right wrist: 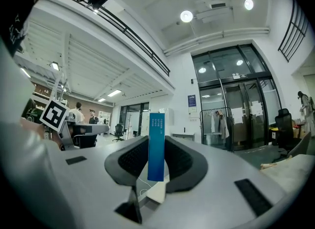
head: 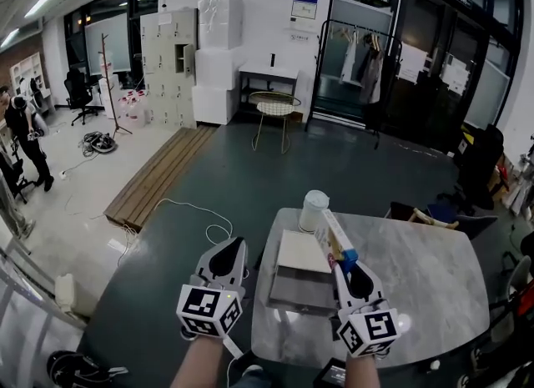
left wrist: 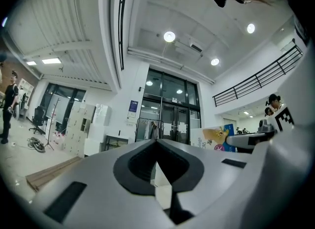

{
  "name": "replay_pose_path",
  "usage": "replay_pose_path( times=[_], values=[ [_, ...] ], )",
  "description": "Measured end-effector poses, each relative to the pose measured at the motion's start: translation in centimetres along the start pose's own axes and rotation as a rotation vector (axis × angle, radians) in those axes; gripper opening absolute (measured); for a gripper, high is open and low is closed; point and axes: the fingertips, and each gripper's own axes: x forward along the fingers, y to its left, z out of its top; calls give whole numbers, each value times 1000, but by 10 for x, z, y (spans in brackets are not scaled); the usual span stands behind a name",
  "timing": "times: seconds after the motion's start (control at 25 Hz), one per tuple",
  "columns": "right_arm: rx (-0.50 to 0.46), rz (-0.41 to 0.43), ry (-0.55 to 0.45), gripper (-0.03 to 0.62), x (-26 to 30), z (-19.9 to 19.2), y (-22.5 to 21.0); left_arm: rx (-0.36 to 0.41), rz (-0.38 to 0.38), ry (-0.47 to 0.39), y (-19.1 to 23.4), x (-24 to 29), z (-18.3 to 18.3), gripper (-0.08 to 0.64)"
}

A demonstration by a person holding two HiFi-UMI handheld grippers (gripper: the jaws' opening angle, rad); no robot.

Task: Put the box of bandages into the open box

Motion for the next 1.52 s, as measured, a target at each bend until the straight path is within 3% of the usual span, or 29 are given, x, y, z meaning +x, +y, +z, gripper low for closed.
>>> replay_pose_path(
  times=[0.32, 0.52, 1.0, 1.52],
  values=[
    [31, 5, 105, 106, 16, -41, 9, -64, 54, 85, 38, -1, -45, 12],
    [79, 28, 201, 106, 11, -83, 10, -106, 96, 157, 41, -7, -82, 12],
    [209, 119, 433, 107, -2, -170, 37, -133, 193, 300, 52, -48, -134, 12],
    [350, 124, 671, 109, 14, -210, 32, -129, 236, 336, 64, -49, -139, 12]
  ],
)
